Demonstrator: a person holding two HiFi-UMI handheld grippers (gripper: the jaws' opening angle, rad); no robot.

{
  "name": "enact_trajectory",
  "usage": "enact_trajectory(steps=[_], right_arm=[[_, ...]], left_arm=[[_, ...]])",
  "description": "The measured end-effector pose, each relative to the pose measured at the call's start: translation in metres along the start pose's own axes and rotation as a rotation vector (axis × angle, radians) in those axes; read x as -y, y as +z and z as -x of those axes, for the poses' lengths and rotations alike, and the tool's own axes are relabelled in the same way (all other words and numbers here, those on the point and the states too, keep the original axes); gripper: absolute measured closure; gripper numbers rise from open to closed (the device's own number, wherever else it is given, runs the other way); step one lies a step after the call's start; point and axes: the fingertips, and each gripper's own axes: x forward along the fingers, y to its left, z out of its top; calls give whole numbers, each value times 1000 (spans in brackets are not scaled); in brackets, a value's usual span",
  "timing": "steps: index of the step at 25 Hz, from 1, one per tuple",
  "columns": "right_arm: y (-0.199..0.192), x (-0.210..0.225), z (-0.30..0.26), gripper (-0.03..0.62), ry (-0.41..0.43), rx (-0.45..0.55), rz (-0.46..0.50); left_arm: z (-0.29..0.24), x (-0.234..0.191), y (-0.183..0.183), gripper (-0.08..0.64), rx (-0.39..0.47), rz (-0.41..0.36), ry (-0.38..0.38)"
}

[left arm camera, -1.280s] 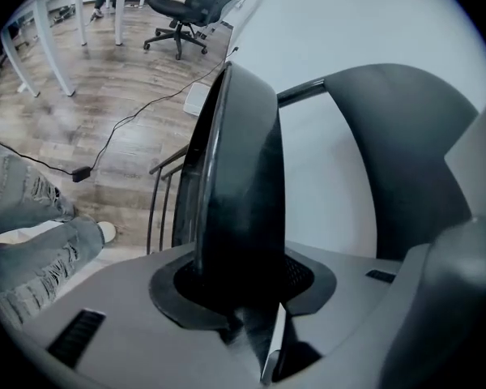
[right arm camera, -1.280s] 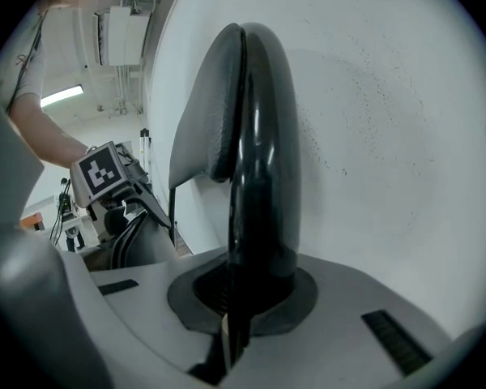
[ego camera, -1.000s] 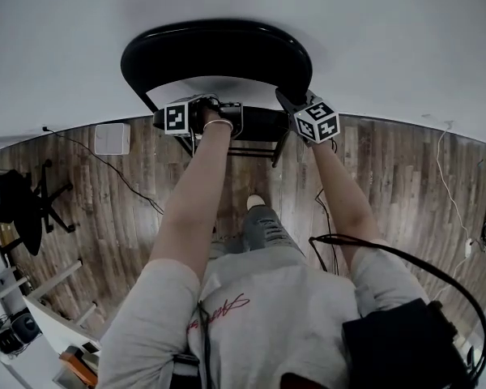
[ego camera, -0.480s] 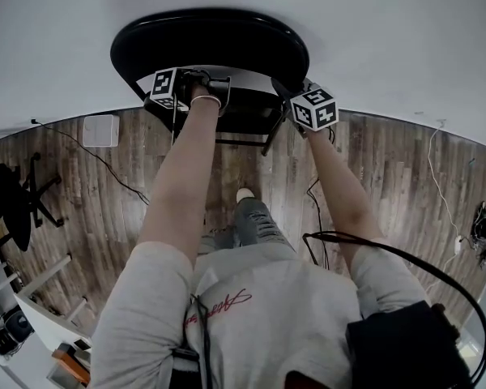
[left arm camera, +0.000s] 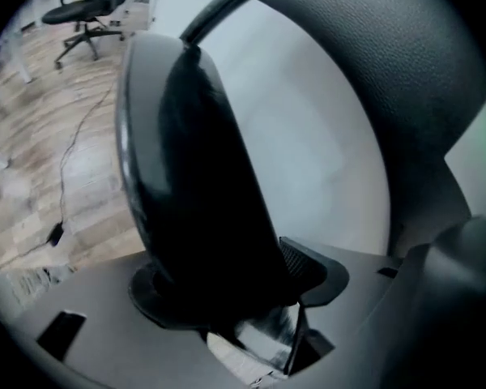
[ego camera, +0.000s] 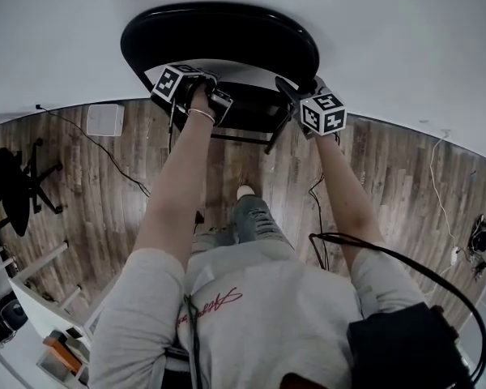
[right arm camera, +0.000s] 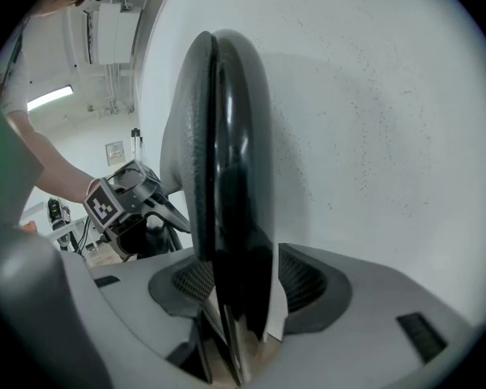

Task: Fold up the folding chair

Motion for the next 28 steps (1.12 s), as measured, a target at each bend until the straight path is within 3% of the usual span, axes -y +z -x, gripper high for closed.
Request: enact_trajectory(steps=[3, 7, 11, 15, 17, 18, 20, 21, 22, 25, 28], right_arm=[[-11, 12, 15, 376, -35, -18, -40], [-27, 6, 45, 364, -89, 10, -97], [-34, -22, 80, 364, -99, 99, -122], [-17, -66, 119, 365, -17, 228, -66], [-3, -100, 129, 365, 89, 242, -14], [6, -118, 132, 367, 141, 243, 10], [26, -155, 136, 404, 228, 257, 55], [38, -173, 139, 496, 265, 279, 76], [50, -191, 142, 545, 297, 311, 91], [79, -239, 150, 565, 349, 387, 142], [96, -278, 154, 568, 312, 377, 214]], left_arm=[[5, 1, -2, 199, -92, -155, -122], [18, -2, 0, 183, -158, -256, -208], [42, -8, -7, 186, -198, -424, -262], [86, -48, -58, 192, -211, -662, -247], [115, -61, -81, 214, -145, -789, -244], [132, -63, -88, 270, -86, -833, -250], [167, -58, -97, 512, 78, -871, -282], [184, -52, -101, 520, 152, -888, -309], [199, -45, -106, 522, 208, -917, -337], [242, -20, -117, 529, 356, -1042, -434], [288, -4, -115, 541, 542, -1145, -487]])
